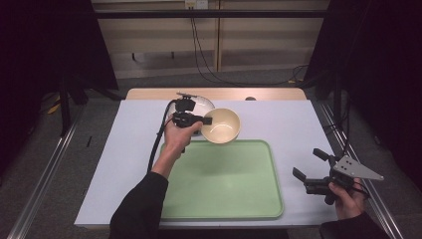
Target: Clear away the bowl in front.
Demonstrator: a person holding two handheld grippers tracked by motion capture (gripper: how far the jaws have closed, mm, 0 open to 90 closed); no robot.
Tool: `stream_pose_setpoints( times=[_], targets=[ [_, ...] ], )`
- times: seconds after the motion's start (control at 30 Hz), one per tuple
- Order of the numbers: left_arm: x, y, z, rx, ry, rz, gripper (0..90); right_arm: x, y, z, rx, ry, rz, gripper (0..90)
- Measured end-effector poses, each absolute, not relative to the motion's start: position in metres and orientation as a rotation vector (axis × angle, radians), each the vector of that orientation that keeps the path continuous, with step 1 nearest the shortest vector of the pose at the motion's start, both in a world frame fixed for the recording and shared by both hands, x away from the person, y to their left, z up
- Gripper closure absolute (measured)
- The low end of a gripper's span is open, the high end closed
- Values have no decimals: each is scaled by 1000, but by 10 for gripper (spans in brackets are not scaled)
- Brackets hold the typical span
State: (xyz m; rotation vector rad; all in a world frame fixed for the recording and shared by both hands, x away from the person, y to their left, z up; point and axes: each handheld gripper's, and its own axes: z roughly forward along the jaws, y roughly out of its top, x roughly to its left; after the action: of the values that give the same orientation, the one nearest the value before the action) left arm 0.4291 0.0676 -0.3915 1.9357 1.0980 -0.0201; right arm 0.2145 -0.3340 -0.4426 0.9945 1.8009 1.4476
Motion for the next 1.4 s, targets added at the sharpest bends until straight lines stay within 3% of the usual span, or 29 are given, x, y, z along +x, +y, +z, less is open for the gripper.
stream_pose_setpoints(
  times=[0.9,1.4],
  targets=[
    [419,0,-393,1994,1015,-103,822,214,-334,-442,985,1803,1446,11],
    [426,-35,-421,2050,1043,-127,823,214,-334,-442,979,1810,1443,11]
  ],
)
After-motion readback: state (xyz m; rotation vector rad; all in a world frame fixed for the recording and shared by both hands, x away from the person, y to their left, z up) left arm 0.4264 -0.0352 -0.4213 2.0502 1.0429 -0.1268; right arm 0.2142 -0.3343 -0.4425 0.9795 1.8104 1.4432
